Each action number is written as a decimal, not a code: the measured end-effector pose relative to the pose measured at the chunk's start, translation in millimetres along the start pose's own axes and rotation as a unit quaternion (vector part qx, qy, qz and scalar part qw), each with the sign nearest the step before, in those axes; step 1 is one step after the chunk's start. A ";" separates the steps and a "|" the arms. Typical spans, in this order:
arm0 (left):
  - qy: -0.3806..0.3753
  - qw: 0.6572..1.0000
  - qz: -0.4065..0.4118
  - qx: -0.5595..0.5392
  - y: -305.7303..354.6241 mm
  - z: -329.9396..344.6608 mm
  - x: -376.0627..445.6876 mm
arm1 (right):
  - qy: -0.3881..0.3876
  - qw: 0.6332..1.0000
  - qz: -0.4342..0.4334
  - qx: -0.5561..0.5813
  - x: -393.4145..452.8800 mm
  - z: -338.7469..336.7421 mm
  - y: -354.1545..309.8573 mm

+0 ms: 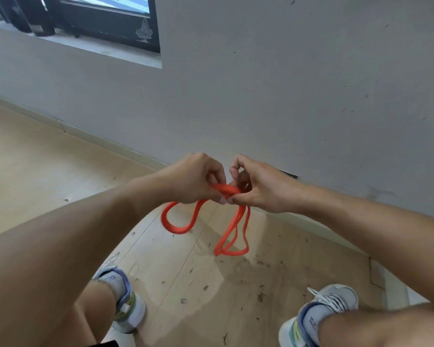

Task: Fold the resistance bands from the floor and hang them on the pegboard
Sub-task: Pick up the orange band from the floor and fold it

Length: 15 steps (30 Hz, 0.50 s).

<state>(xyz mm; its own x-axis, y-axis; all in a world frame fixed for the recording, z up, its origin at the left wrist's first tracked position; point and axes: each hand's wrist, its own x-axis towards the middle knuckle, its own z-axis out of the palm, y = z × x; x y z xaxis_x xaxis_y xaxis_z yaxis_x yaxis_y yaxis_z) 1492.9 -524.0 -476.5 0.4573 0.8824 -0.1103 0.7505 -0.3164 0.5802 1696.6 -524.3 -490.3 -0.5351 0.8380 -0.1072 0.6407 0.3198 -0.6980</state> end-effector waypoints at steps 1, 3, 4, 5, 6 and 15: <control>0.015 1.000 0.004 -0.004 0.4 -1.5 -0.2 | 0.003 1.000 0.001 0.020 0.6 -0.5 0.9; 0.051 0.999 0.013 -0.016 2.8 -5.3 -1.0 | 0.015 0.998 0.008 0.065 2.1 -2.7 3.4; 0.066 0.997 0.021 -0.021 4.2 -7.2 -1.6 | 0.017 0.996 0.016 0.087 2.7 -4.0 4.6; 0.080 0.996 0.028 -0.026 5.2 -8.6 -2.2 | 0.017 0.994 0.025 0.103 3.1 -5.0 5.8; 0.093 0.995 0.031 -0.030 5.5 -9.8 -3.0 | 0.013 0.993 0.033 0.114 3.5 -5.5 7.5; 0.064 0.998 -0.010 0.000 -8.1 -21.7 -6.6 | 0.025 0.993 0.037 0.108 3.3 4.4 18.2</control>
<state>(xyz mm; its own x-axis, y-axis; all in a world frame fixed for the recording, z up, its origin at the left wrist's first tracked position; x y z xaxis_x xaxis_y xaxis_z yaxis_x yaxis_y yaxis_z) 1473.4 -519.7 -463.0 0.3783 0.9255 -0.0177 0.7582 -0.2988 0.5796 1704.1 -517.7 -506.5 -0.4597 0.8780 -0.1334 0.5414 0.1580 -0.8258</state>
